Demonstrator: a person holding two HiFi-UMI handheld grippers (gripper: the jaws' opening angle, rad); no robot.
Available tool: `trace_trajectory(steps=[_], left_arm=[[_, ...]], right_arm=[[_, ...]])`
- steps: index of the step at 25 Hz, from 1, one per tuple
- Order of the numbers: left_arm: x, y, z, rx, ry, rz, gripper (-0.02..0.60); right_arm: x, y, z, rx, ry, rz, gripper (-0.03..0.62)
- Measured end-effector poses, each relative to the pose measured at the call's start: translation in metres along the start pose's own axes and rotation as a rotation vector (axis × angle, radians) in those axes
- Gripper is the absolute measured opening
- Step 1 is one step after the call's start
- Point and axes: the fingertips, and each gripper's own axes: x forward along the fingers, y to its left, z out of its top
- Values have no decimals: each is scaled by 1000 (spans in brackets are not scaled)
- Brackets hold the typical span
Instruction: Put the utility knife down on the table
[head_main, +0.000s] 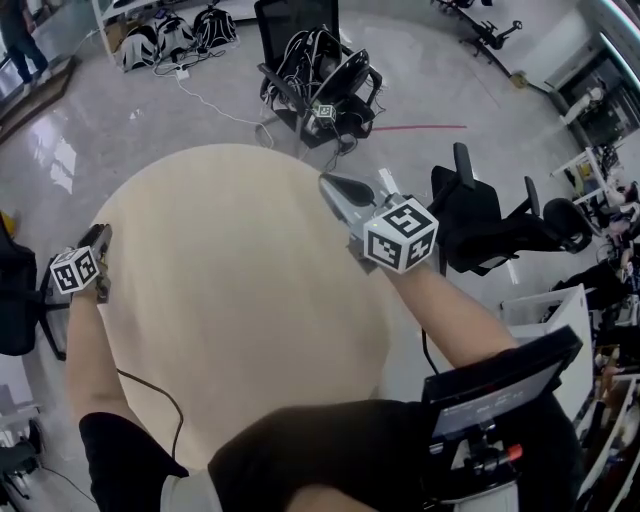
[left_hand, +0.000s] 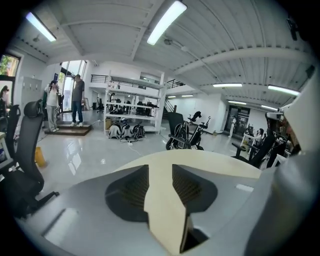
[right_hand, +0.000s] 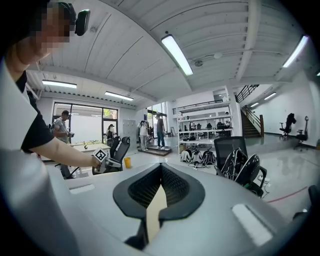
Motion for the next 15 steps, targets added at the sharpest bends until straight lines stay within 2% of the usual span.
trace_trajectory(steps=[6,9,15], left_arm=[[-19,-102,53,41,-117,-149,1],[-21,-167,77,46,-163,-232,0],[-36,-314,107,101,-192,-404,0]], right_arm=[[-56,1,16,3,-25,-30,15],[-88,-6,21,7,-29,-54,15],[-171,-26,27,42,-67,-127,15]])
